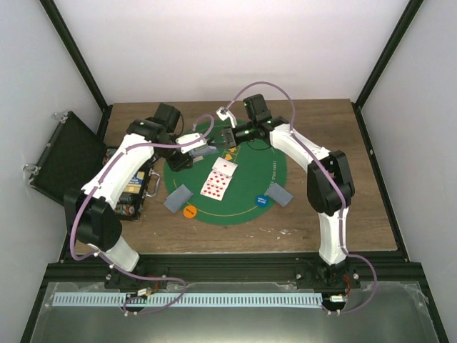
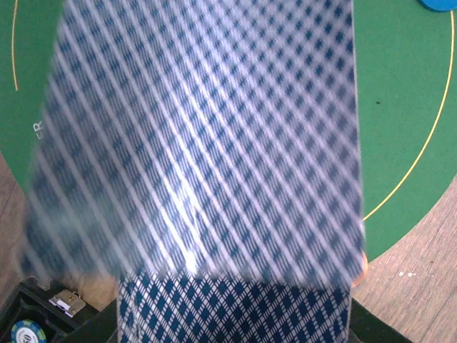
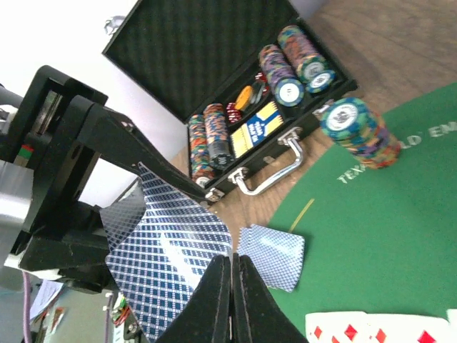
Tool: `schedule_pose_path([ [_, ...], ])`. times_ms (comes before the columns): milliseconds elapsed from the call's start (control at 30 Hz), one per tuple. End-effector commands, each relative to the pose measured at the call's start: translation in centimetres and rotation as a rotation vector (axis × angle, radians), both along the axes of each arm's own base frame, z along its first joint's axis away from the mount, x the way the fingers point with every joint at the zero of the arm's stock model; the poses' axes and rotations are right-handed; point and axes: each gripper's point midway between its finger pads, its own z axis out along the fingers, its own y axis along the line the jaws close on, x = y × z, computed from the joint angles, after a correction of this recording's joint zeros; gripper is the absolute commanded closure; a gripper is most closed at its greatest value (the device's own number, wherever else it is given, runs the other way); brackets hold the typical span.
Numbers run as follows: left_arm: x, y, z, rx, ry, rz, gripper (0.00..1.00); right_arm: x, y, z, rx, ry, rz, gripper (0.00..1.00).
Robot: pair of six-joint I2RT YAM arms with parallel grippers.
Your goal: Distribute texas hold em gaming equipment
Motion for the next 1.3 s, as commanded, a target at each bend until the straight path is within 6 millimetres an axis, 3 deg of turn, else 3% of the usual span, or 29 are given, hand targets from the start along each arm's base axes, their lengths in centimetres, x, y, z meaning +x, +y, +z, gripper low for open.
schedule_pose_path([
  [0,0.1,0.6,-0.1,0.003,-0.007,0.008,0.56,1.9,-2.9,3.2,-0.023,-0.086,-0.101,0.99],
  [133,0.5,1.5,-0.3,0.006,-0.003,0.046,0.56,3.1,-5.4,4.7,0.012,-0.118,-0.187,0.99],
  [233,1.0,2.4,-0.4,0.012,-0.006,0.085,0.56,5.2,-7.7,3.4,0.039,-0.083,-0.326,0.99],
  [300,1.1,2.7,-0.4,0.011,-0.006,0.098,0.56,6.9,-8.5,0.9,0.017,-0.036,-0.434,0.99],
  [467,1.1,2.8,-0.1,0.005,-0.010,0.103,0.56,9.2,-7.9,-6.0,0.003,0.112,-0.508,0.99],
  [667,0.9,2.7,-0.3,0.000,0.000,0.098,0.56,11.3,-7.8,-11.5,-0.050,0.165,-0.553,0.99],
  [933,0.9,2.5,-0.5,-0.004,0.009,0.095,0.56,11.3,-8.4,-17.4,-0.126,0.276,-0.606,0.99],
  [1267,0.9,2.5,-0.5,-0.007,0.011,0.093,0.56,11.4,-8.7,-18.9,-0.140,0.316,-0.669,0.99],
])
